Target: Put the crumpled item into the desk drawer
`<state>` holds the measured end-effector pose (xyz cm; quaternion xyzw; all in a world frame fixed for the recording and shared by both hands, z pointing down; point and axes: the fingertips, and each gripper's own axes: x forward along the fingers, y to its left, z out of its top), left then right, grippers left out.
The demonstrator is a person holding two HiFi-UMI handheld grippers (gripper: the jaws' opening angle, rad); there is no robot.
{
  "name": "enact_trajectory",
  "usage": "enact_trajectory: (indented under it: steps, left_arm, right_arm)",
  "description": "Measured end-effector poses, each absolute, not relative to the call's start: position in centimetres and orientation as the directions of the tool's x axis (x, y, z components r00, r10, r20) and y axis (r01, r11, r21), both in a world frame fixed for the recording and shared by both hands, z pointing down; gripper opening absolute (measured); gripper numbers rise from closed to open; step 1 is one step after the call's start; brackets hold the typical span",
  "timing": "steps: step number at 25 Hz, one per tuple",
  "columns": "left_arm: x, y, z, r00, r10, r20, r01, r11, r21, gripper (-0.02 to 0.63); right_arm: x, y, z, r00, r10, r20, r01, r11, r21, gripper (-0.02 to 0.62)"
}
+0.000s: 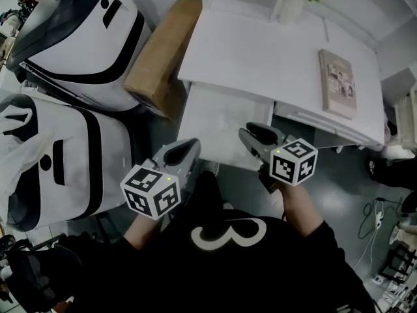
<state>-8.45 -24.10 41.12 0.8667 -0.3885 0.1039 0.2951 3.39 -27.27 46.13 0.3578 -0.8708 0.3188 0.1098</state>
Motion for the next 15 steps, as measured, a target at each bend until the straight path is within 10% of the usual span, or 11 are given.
enact_trajectory:
  steps: [6,15]
  left_arm:
    - [-6.0,-19.6,37.6,0.688,-0.625,0.370,-0.724,-0.560,0.402,0.009]
    - [-2.7,-14.8,31.4,0.730,-0.627,0.273,-0.683,-0.650,0.335,0.009]
  right_arm:
    - [5.4,-21.5,38.8,-0.760,-0.578,0.298,-0.648,0.634,-0.423,0.007]
    - [6.5,-14.7,30.2,-0.815,-0.556,0.163,-0.576,0.750,-0.325,0.003]
